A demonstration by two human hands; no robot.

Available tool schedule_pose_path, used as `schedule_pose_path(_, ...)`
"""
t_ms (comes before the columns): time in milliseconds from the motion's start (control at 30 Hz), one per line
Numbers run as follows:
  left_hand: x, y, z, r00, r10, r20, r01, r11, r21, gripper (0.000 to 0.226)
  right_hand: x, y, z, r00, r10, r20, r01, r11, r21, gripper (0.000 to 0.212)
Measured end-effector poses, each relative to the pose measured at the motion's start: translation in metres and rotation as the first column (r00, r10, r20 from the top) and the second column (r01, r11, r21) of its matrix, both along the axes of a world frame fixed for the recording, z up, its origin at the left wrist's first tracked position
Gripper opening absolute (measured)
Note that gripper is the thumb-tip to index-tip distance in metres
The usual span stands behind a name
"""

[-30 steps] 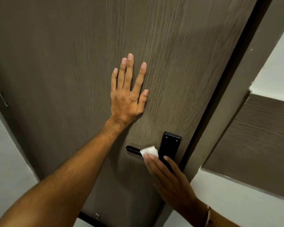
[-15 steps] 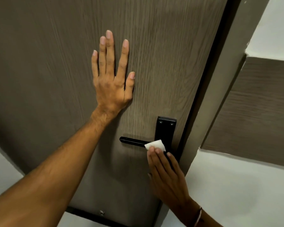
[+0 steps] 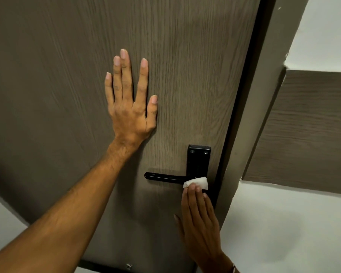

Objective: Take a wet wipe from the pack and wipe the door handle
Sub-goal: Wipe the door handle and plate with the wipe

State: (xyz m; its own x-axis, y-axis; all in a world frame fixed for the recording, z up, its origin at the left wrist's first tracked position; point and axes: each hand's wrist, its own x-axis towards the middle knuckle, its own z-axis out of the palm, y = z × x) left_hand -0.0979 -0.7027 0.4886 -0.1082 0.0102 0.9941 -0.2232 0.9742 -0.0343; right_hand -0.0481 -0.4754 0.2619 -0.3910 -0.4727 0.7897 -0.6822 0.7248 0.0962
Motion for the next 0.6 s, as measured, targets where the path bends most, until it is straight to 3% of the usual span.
schedule_pose_path(100,0.001,0.000,0.000,1.000,0.000,0.001,0.000,1.000,0.005,0.064,-0.002,0.001,0.007,0.999,0.000,0.033,0.002,0.999,-0.049,0.073)
schedule_pose_path(200,0.001,0.001,0.000,1.000,-0.001,-0.002,0.001,1.000,0.009,0.064,0.011,-0.005,0.019,0.966,-0.005,0.258,0.051,0.983,-0.174,0.075)
schedule_pose_path(233,0.001,0.002,0.000,1.000,0.000,-0.002,0.000,1.000,0.009,0.064,0.020,-0.010,0.024,0.927,0.031,0.375,0.070,0.964,-0.255,0.077)
schedule_pose_path(300,0.001,0.002,0.000,1.000,0.001,0.000,-0.001,1.000,0.008,0.064,0.042,-0.021,0.041,0.746,0.222,0.628,0.129,0.877,-0.463,0.095)
schedule_pose_path(367,0.000,0.000,-0.001,1.000,0.001,-0.004,-0.001,1.000,0.003,0.064,0.061,-0.029,0.065,0.611,0.447,0.653,0.230,0.689,-0.687,0.105)
schedule_pose_path(433,-0.002,-0.002,-0.002,1.000,0.002,-0.008,-0.002,1.000,-0.004,0.064,0.065,-0.033,0.085,0.492,0.661,0.566,0.390,0.414,-0.823,0.104)
schedule_pose_path(500,-0.003,-0.003,-0.003,1.000,-0.005,-0.009,0.005,1.000,-0.006,0.064,0.059,-0.029,0.106,0.353,0.846,0.399,0.591,0.128,-0.796,0.088)
schedule_pose_path(533,-0.003,-0.004,-0.003,1.000,-0.009,-0.012,0.009,1.000,-0.006,0.063,0.055,-0.026,0.116,0.324,0.884,0.338,0.672,0.037,-0.740,0.075)
schedule_pose_path(600,-0.004,-0.005,-0.004,1.000,-0.020,-0.018,0.019,1.000,-0.005,0.063,0.052,-0.022,0.127,0.251,0.928,0.276,0.772,-0.019,-0.636,0.045)
